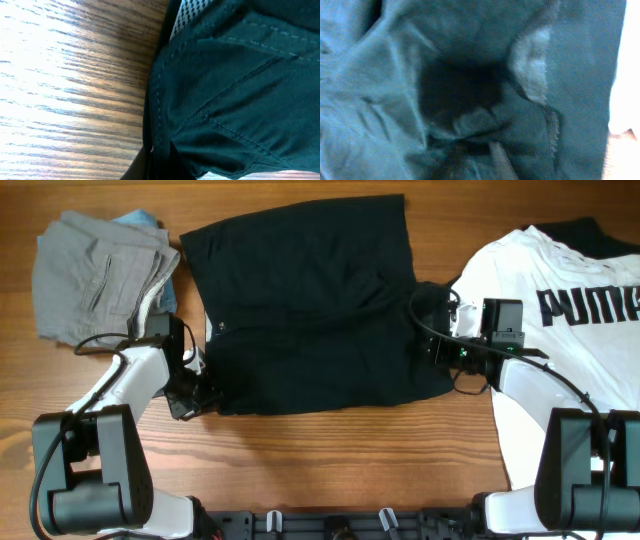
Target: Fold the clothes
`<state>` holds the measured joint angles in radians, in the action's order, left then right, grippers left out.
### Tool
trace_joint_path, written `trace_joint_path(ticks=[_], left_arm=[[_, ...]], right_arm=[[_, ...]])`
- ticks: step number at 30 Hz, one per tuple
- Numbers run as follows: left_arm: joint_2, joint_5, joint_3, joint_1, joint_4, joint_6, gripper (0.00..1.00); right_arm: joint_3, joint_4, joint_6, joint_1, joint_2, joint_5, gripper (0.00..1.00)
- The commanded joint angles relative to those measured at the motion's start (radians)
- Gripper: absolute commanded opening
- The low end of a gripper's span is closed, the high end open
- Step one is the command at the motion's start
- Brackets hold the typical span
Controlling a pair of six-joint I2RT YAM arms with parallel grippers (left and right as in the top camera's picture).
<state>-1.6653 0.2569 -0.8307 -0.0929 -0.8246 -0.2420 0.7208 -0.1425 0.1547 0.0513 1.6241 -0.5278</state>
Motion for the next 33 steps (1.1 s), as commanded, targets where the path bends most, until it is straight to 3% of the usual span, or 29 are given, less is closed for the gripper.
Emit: trace_joint_path(ticks=[1,2,3,4,5,9,13,20,21,24,26,27,28,30,33], left_arm=[[-0.008,-0.011,0.018,-0.004,-0.001,0.000,0.07],[-0.008,-0.011,0.018,-0.004,-0.001,0.000,0.07],[-0.008,-0.011,0.018,-0.004,-0.001,0.000,0.07],[-0.008,-0.011,0.018,-0.004,-0.001,0.000,0.07],[-0.008,-0.011,0.018,-0.004,-0.001,0.000,0.07],[-0.008,-0.011,0.018,-0.004,-0.001,0.000,0.07],[-0.008,-0.011,0.018,-0.004,-0.001,0.000,0.07],[-0.008,-0.010,0.018,-0.004,-0.001,-0.001,0.07],[-0.008,-0.010,0.018,-0.004,-0.001,-0.001,0.07],[-0.008,-0.010,0.018,-0.004,-0.001,-0.001,0.07],[-0.008,-0.010,0.018,-0.004,-0.001,-0.001,0.07],[-0.008,-0.010,0.018,-0.004,-0.001,-0.001,0.07],[-0.008,-0.010,0.018,-0.004,-0.002,-0.001,0.07],[-0.008,-0.010,0.018,-0.004,-0.001,-0.001,0.07],[-0.008,-0.010,0.018,-0.004,-0.001,-0.001,0.07]], right_arm=[[0.018,0.049,0.015,-0.003,-0.002,-0.080,0.04],[0.020,0.063,0.028,-0.003,-0.005,-0.079,0.04],[0.022,0.080,0.032,-0.003,-0.008,-0.074,0.11],[0.022,0.099,0.031,-0.001,-0.008,-0.073,0.34],[0.022,0.121,0.031,0.001,-0.008,-0.057,0.46],[0.022,0.167,0.027,0.002,0.005,0.105,0.60],[0.021,0.172,0.024,0.002,0.060,0.112,0.63],[0.021,0.149,0.019,0.002,0.139,0.098,0.59],[0.022,0.150,-0.004,0.002,0.139,0.060,0.55],[0.022,0.158,-0.026,0.003,0.135,-0.111,0.29],[0.022,0.179,-0.020,0.004,0.124,-0.193,0.22],[0.022,0.203,-0.014,0.005,0.109,-0.227,0.23],[0.022,0.232,0.030,0.008,0.093,-0.222,0.38],[0.022,0.289,0.114,0.019,0.082,-0.177,0.54],[0.022,0.344,0.182,0.027,0.085,-0.077,0.57]])
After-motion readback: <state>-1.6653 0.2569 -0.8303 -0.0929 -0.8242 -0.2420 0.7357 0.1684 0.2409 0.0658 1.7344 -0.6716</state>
